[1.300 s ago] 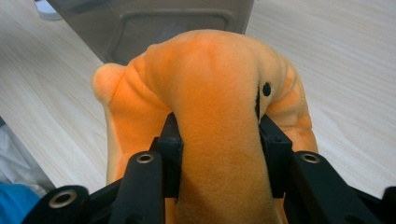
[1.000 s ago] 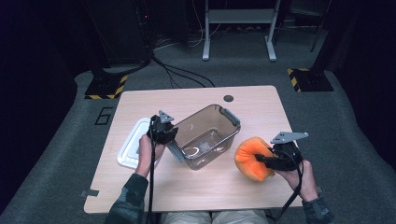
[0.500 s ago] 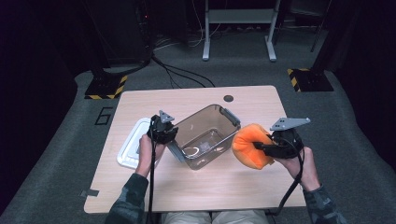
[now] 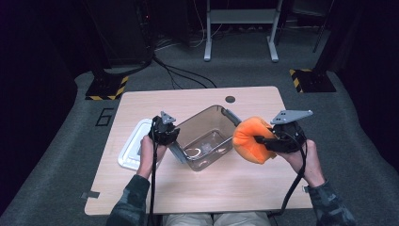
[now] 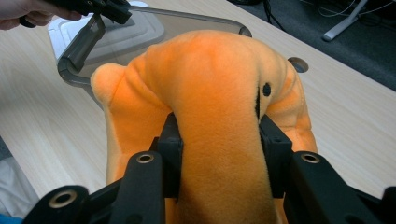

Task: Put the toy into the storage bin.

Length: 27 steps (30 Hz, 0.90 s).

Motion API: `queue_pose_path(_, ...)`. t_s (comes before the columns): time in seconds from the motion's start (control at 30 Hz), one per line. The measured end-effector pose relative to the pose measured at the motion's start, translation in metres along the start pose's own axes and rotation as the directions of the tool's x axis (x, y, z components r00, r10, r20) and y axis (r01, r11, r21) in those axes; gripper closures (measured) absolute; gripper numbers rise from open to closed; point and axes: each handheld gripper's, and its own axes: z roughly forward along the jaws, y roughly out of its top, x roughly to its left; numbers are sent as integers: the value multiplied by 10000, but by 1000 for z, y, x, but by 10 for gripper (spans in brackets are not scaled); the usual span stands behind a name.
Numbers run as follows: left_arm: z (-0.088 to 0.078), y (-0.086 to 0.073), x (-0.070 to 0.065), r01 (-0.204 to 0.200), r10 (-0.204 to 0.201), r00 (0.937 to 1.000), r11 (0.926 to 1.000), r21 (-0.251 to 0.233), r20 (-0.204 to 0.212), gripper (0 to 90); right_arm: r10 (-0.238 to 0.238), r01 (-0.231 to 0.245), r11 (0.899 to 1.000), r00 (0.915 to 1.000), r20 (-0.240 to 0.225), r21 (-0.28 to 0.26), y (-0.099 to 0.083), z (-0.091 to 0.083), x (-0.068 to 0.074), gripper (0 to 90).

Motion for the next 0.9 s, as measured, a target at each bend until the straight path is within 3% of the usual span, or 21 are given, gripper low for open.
queue_pose_path(0.47, 1, 0, 0, 2, -1, 10000, 10000, -36, 20, 723, -295, 299, 9994, 9993, 245, -173, 25, -5, -1, 611)
queue_pose_path(0.9, 2, 1, -1, 33, -32, 10000, 10000, -49, 28, 723, -530, 531, 9986, 9975, 457, -4, 48, 7, 2, 610)
